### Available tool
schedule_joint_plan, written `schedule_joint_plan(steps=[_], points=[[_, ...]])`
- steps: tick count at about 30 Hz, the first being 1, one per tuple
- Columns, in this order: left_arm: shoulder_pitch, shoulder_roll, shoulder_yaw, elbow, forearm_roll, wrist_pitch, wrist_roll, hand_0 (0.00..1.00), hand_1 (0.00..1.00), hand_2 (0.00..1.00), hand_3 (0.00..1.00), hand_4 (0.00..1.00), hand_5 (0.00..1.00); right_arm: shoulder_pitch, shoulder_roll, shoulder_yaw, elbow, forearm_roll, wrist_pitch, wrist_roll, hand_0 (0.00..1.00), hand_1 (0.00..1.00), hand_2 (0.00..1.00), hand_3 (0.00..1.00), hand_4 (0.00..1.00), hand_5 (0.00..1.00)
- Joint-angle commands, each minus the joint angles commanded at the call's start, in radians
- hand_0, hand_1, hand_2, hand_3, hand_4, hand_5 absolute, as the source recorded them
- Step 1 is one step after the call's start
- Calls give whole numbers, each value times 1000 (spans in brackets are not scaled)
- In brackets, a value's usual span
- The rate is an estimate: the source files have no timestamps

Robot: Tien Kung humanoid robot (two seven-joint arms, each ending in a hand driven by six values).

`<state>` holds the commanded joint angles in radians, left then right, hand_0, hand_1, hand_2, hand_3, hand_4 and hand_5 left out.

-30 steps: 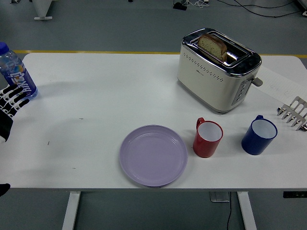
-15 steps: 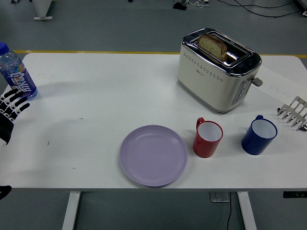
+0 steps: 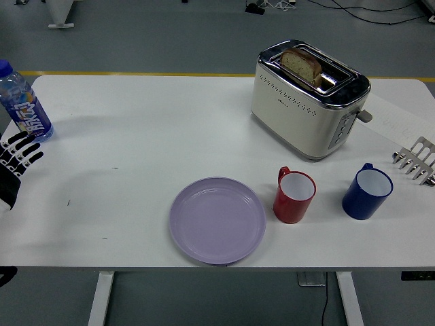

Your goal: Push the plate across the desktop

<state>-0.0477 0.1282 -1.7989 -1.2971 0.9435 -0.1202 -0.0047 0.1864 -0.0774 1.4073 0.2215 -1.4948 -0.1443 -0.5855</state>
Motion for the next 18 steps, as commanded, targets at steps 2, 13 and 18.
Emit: schedule_joint_plan(steps=[2,13,18], points=[[1,0,1,0,0,0,0,684,721,708,624,557,998,-1,0,1,0,-1,0,0,567,553,683,601,318,300],[2,5,9,0,3,-2,1,685,721,708,624,561,998,-1,0,-4,-2,6,-1,4,567,553,683,601,318,300],[-2,5,7,1,6,-3,1,685,722,708,624,562,998,2,-1,-9,-2,11,-1,5,566,553,683,601,318,300]])
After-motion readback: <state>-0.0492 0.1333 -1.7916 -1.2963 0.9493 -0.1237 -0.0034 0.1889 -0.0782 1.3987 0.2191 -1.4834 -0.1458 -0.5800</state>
